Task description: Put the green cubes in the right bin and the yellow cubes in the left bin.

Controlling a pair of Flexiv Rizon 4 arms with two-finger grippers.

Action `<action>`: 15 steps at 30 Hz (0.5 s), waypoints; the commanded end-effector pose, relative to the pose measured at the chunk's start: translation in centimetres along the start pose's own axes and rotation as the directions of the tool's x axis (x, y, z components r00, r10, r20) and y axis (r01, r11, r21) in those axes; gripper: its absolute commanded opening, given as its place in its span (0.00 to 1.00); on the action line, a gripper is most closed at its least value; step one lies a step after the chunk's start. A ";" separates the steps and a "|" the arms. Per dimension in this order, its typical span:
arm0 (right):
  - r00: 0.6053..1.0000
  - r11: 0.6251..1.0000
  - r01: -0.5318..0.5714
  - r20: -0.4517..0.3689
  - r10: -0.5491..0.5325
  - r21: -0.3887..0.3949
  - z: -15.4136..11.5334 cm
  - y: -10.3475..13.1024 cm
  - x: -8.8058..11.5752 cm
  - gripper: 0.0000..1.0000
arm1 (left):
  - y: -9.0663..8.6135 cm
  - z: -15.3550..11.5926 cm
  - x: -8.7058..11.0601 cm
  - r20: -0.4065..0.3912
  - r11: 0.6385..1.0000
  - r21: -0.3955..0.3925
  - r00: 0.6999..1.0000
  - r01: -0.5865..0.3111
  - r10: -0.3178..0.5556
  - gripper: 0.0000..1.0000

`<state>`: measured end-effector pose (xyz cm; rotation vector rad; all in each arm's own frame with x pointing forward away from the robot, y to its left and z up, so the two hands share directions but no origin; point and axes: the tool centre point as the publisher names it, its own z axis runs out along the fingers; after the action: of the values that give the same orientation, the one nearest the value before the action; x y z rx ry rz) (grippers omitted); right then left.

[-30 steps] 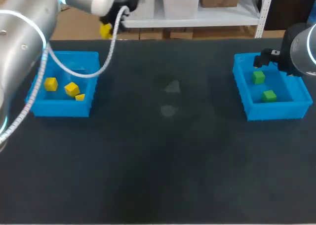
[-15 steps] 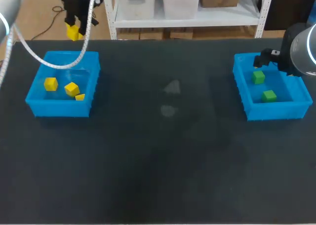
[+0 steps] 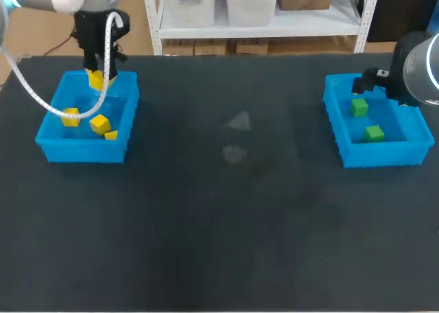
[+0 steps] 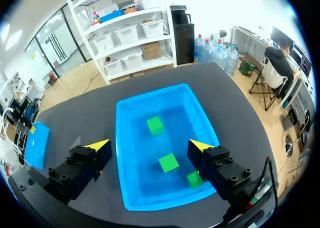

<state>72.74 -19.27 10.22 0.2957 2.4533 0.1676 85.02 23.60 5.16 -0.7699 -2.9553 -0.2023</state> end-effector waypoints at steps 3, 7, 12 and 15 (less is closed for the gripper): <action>1.000 1.000 -0.001 0.009 0.001 -0.002 0.0 -0.1 0.2 1.00 | -0.1 0.6 1.5 0.017 1.000 -0.004 1.000 0.010 -0.010 0.00; 1.000 1.000 -0.001 0.009 0.001 -0.002 0.0 -0.1 0.2 1.00 | -0.5 0.2 1.2 0.031 1.000 -0.008 0.999 0.017 -0.017 0.51; 1.000 1.000 -0.001 0.009 0.001 -0.002 0.0 -0.1 0.2 1.00 | -0.6 0.0 0.9 0.044 0.999 0.029 0.999 0.015 -0.016 1.00; 1.000 1.000 -0.001 0.009 0.001 -0.002 0.0 -0.1 0.2 1.00 | -0.6 0.0 0.9 0.044 0.999 0.029 0.999 0.015 -0.016 1.00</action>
<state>72.74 -19.27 10.22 0.2956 2.4533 0.1676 84.48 23.35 5.23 -0.7504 -2.9806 -0.1503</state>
